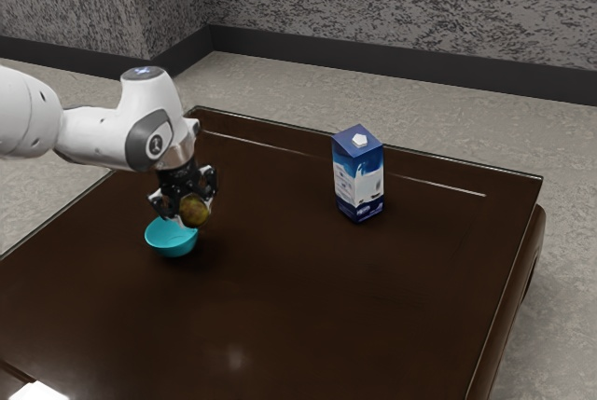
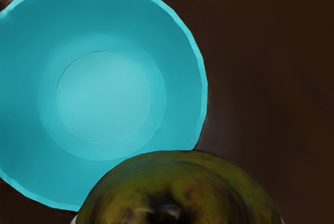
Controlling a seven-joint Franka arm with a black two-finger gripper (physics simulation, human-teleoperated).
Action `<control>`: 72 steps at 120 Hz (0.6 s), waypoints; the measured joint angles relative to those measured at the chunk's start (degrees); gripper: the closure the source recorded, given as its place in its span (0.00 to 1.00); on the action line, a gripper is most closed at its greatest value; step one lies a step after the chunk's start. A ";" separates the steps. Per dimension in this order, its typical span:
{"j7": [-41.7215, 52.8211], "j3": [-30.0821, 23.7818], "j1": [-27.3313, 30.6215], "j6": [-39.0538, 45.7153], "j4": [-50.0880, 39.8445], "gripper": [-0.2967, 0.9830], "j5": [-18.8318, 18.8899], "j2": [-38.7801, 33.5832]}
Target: Place the pear in the bowl.
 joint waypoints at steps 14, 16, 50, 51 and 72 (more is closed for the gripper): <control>-0.37 0.00 2.78 -0.05 0.12 0.57 0.23 0.36; -0.42 0.00 3.06 -0.05 0.14 0.57 0.25 0.45; -0.13 -0.15 4.76 0.30 0.68 0.37 -0.21 2.51; -0.11 -0.15 4.77 0.31 0.69 0.36 -0.22 2.51; 2.39 -3.28 2.84 -4.21 1.64 0.30 -0.32 -8.01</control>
